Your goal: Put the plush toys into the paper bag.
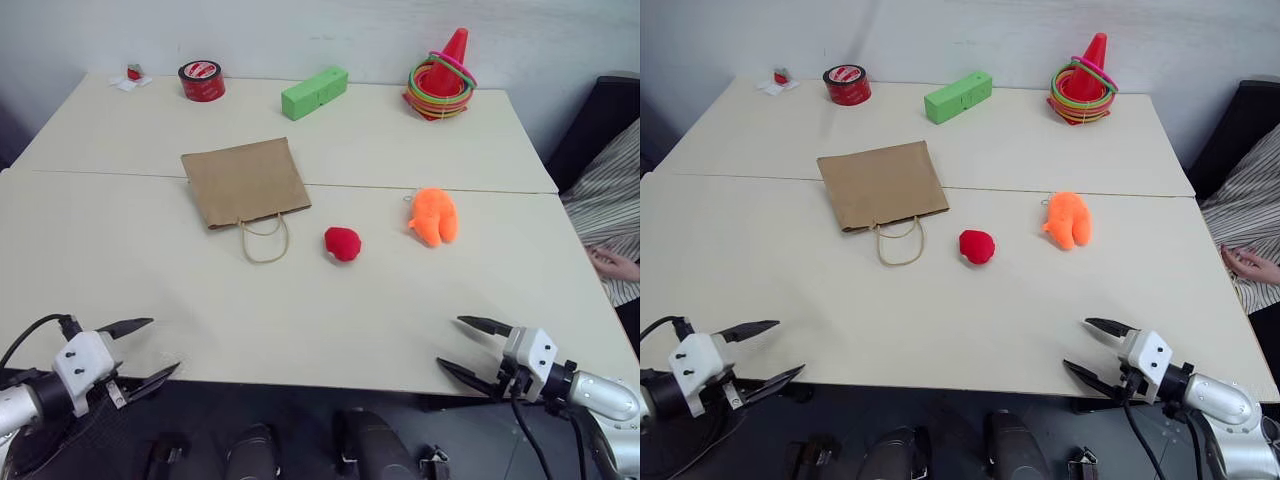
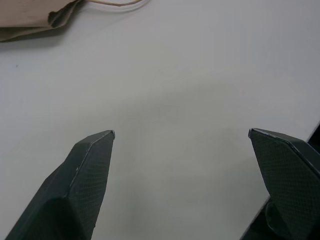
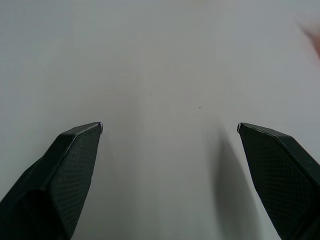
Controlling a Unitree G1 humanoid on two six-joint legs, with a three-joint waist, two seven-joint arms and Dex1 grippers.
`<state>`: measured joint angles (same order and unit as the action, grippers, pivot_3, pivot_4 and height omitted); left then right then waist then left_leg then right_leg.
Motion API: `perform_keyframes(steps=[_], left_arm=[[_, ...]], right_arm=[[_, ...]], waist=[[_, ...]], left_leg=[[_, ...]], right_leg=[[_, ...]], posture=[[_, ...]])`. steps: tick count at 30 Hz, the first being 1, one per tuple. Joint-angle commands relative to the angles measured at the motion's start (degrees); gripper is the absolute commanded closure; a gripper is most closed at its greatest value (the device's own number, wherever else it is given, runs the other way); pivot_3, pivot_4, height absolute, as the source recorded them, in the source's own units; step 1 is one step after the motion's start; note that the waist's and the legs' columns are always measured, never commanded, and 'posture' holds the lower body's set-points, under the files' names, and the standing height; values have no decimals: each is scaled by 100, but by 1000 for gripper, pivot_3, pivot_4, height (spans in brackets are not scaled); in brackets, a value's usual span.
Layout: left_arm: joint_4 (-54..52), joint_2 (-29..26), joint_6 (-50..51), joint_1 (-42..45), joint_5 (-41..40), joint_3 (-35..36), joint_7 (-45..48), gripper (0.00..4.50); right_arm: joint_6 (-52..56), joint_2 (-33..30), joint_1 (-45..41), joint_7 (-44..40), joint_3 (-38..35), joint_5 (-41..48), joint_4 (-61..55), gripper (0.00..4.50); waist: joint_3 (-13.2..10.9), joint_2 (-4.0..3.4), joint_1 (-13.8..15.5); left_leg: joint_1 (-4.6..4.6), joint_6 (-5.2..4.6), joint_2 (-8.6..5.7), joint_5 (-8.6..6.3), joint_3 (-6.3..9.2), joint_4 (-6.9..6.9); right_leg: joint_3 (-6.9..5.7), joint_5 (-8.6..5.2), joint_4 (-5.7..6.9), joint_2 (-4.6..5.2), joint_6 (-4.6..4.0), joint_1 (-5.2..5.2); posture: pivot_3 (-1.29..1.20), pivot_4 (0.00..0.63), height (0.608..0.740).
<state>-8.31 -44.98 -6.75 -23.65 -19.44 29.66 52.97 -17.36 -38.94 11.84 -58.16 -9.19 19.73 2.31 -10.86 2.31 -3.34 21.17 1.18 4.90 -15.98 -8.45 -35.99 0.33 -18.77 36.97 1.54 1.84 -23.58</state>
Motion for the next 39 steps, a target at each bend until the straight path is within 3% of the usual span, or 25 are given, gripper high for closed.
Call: perform_keyframes(steps=[1, 4, 8, 17, 20, 23, 30, 32, 35, 39], left_arm=[[-98, -83, 304, 166, -346, 136, 74, 0], [-253, -199, 1211, 824, -754, -33, -155, 0], [-32, -134, 1698, 2215, -479, -581, -720, 0], [1902, 398, 836, 4972, 927, -2524, -688, 0], [2831, 668, 308, 5641, 1378, -2914, -749, 613], [3441, 941, -36, 6098, 1502, -3069, -757, 1560], [3756, 897, -68, 6343, 1341, -2984, -260, 3766], [3475, 819, 241, 6260, 927, -2771, 74, 4446], [2528, 466, 1042, 5871, -87, -2313, 903, 4500], [1433, -117, 2260, 5341, -1039, -1842, 1385, 4500]], right_arm=[[92, 165, -70, 87, 76, 128, -330, 68], [431, 531, -293, 418, 131, 376, -779, 68], [822, 1025, -652, 932, 187, 572, -1296, 68], [850, 1615, -1217, 1436, 529, 283, -1484, 68], [818, 1717, -1305, 1525, 581, 183, -1414, 0], [789, 1771, -1297, 1622, 629, 76, -1397, 0], [805, 1707, -1155, 1625, 675, -18, -1493, 0], [914, 1652, -1185, 1486, 754, 56, -1539, 370], [1249, 1600, -1433, 1252, 1051, 139, -1651, 1190], [1694, 1688, -1980, 1077, 1607, -1, -1615, 2650]], waist=[[0, -2, 1], [-1, -2, 2], [-1, -11, 28], [1, -8, 62], [1, -7, 34], [0, -7, 41], [0, -7, 23], [0, -6, 21], [0, -6, -15], [0, -6, -38]], left_leg=[[0, 0, 0, 0, 0, 0], [0, 3, 2, 1, 2, -1], [-5, 24, -5, 5, 4, -5], [5, 25, -11, 15, -9, -11], [7, 52, -16, 29, -16, -18], [7, 57, -19, 33, -13, -19], [4, 64, -17, 38, -14, -24], [5, 66, -15, 42, -13, -26], [2, 67, -8, 46, -12, -29], [1, 76, 1, 50, -8, -29]], right_leg=[[0, 0, 0, 0, 0, 0], [-2, 5, 7, -1, 9, 0], [-2, 17, 27, 4, 25, -1], [2, 22, 44, -8, 44, -13], [5, 21, 46, -14, 46, -17], [3, 20, 52, -15, 47, -19], [4, 19, 65, -15, 48, -19], [3, 19, 72, -15, 48, -21], [4, 19, 81, -15, 48, -21], [3, 14, 93, -17, 38, -25]], posture=[[0, 150, 740], [0, 150, 740], [0, 150, 740], [0, 150, 740], [0, 150, 740], [0, 150, 740], [0, 150, 740], [0, 150, 740], [0, 150, 740], [0, 150, 740]])
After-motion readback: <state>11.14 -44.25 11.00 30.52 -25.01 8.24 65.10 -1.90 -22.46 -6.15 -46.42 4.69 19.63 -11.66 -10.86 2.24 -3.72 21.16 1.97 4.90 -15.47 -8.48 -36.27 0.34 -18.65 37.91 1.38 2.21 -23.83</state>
